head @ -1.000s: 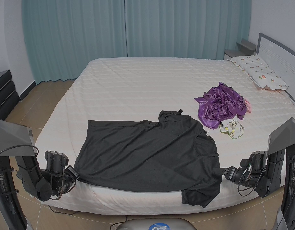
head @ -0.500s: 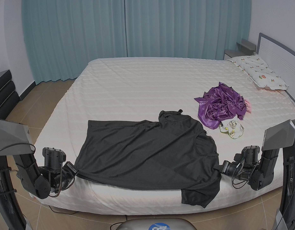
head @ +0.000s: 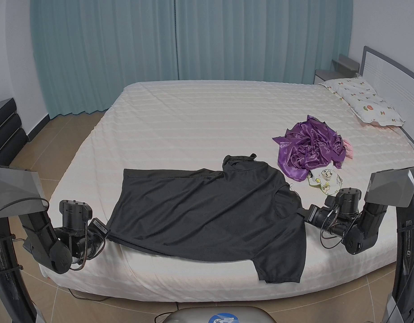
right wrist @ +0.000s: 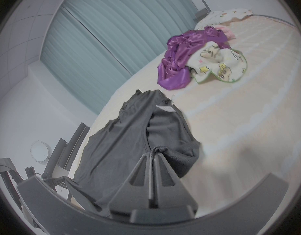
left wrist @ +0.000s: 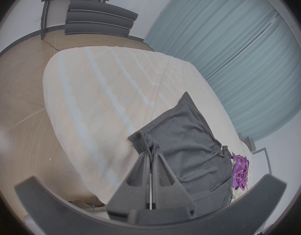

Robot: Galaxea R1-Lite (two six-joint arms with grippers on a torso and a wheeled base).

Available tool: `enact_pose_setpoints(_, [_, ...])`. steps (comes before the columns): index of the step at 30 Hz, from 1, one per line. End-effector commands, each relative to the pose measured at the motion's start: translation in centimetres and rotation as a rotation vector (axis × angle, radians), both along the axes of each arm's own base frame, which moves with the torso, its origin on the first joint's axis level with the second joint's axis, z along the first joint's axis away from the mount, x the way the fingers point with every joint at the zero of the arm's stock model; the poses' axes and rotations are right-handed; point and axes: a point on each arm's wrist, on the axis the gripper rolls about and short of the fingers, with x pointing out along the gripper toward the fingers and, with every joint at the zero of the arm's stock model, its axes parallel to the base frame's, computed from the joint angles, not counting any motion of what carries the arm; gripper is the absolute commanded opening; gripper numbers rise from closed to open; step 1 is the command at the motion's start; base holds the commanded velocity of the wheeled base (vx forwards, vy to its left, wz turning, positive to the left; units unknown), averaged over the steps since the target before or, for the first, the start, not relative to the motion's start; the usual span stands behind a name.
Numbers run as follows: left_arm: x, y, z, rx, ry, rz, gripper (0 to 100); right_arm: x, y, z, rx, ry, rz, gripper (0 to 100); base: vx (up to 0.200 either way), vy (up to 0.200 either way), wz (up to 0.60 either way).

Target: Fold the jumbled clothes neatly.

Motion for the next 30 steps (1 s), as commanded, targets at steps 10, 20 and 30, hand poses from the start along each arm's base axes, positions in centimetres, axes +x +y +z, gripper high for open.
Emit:
enact_pose_setpoints(10, [1.1, 0.1, -0.8, -0.029, -0.001, 0.03, 0, 2.2, 1.0, -0.8, -0.003, 0.014, 0.027, 100, 0.0, 0.0, 0.0])
enact_pose_setpoints(20, [1.0, 0.1, -0.9, -0.029, 0.006, 0.031, 0, -1.1, -1.7, 1.4, 0.019, 0.017, 0.059, 100, 0.0, 0.0, 0.0])
enact_pose_setpoints(30, [0.8, 0.3, -0.8, -0.039, 0.013, 0.022, 0, -4.2, -0.7, -1.8, -0.099, 0.113, 0.214, 100, 0.0, 0.0, 0.0])
